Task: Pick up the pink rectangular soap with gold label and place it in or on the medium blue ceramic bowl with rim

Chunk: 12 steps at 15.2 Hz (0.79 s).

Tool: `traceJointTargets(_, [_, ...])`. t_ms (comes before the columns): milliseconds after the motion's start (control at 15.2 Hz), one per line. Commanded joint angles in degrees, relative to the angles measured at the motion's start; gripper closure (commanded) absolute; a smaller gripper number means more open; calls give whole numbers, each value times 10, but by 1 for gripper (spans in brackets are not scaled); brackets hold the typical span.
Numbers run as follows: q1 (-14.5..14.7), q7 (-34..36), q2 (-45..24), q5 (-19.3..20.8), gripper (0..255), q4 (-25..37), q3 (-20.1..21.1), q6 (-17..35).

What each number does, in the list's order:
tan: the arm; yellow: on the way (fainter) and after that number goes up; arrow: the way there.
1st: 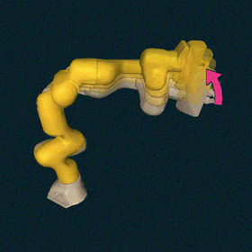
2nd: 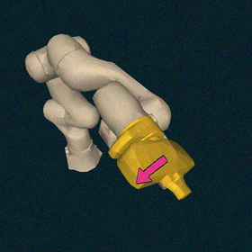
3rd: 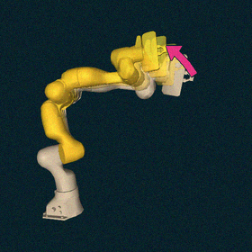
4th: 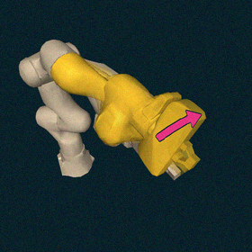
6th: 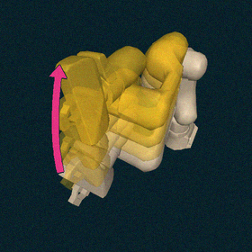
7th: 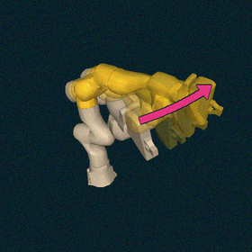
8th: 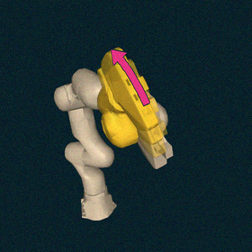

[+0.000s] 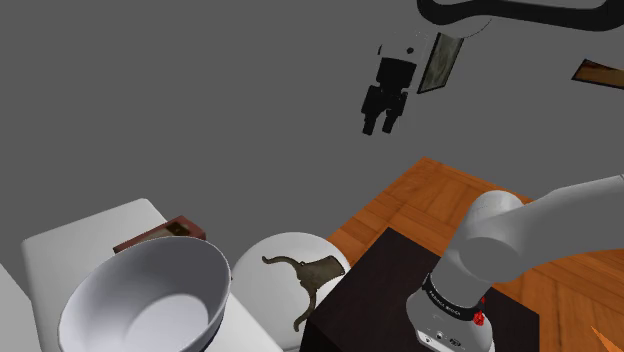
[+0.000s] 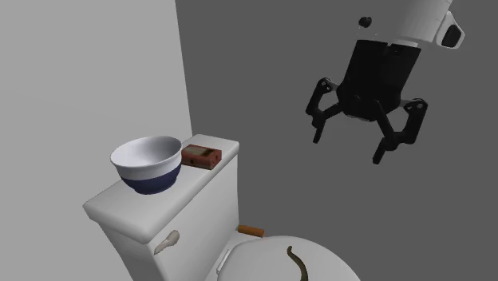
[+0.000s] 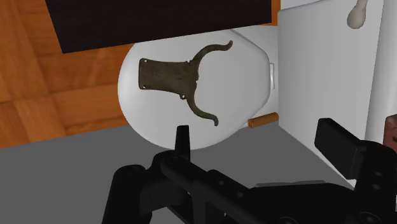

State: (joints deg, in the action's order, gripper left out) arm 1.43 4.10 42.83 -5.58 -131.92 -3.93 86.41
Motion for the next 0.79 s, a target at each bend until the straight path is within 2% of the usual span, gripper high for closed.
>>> traceJointTargets(0, [0,0,0,0,0,0,0,0])
traceJointTargets(396, [21,-15,-40,-107,0,-82,-35,103])
traceJointTargets(726, [53,-50,-95,-215,0,-132,-59,187])
